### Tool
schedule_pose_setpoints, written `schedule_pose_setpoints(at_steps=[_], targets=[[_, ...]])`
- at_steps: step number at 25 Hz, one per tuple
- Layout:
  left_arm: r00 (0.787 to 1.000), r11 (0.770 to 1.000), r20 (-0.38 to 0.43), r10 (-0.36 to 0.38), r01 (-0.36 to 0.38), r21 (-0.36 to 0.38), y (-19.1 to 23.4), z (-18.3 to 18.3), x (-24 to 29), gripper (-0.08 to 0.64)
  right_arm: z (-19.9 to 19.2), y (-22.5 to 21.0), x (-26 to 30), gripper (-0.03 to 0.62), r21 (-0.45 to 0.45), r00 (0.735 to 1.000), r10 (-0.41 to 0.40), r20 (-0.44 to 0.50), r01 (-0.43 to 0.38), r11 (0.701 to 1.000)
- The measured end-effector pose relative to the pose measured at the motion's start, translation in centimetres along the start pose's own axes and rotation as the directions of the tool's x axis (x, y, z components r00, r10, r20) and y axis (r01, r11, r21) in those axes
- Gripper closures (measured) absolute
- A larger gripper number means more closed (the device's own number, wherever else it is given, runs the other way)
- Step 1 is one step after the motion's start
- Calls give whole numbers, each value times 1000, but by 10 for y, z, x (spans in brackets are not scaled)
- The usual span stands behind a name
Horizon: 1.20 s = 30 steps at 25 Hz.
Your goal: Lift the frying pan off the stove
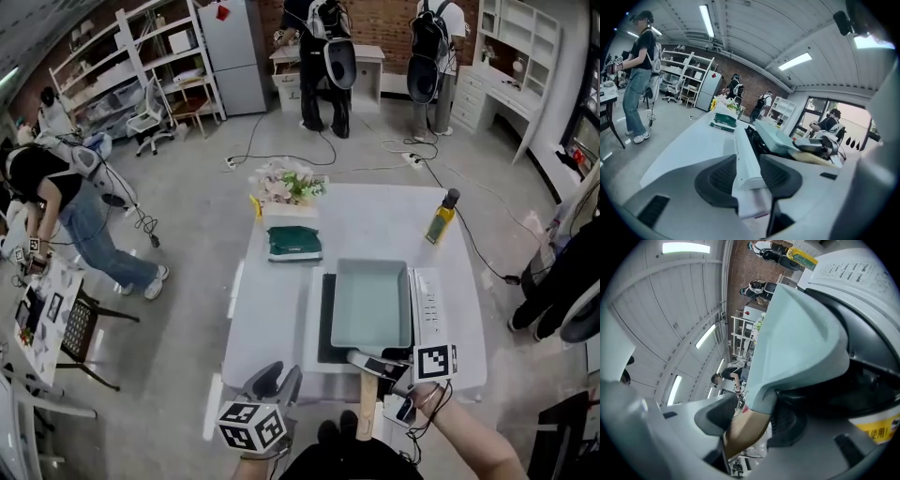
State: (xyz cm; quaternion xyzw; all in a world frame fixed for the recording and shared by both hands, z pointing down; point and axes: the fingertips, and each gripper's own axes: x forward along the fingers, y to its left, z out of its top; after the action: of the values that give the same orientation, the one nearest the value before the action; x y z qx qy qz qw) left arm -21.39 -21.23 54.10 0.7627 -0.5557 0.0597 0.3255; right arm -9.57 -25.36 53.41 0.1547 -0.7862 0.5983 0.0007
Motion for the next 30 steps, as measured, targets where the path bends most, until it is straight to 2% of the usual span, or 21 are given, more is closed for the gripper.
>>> schedule_pose_setpoints(at_steps=[5, 9, 11, 15, 20, 27, 30], targets=[[992, 991, -14, -122, 121, -58, -26, 4, 7, 428, 3, -4, 0, 388, -35, 1000, 12, -6, -12, 999], [971, 967, -40, -234, 228, -114, -51, 1, 12, 417, 1, -2, 1, 391, 8, 1000, 24, 0, -24, 1000], [953, 942, -42, -300, 288, -174, -65, 0, 14, 406, 1, -1, 1, 391, 1, 1000, 24, -5, -24, 1000], [905, 870, -39, -423, 394, -296, -88, -2, 17, 370, -1, -3, 0, 393, 25, 1000, 18, -8, -18, 1000], [840, 794, -73, -538, 476, -379, -116, -10, 19, 344, -2, -1, -1, 393, 33, 1000, 18, -8, -18, 999], [769, 718, -109, -630, 523, -459, -144, -19, 27, 337, -2, -1, -1, 393, 34, 1000, 17, -9, -17, 999], [749, 706, -136, -649, 525, -475, -150, -23, 30, 337, -2, 0, -1, 393, 34, 1000, 18, -5, -18, 999]])
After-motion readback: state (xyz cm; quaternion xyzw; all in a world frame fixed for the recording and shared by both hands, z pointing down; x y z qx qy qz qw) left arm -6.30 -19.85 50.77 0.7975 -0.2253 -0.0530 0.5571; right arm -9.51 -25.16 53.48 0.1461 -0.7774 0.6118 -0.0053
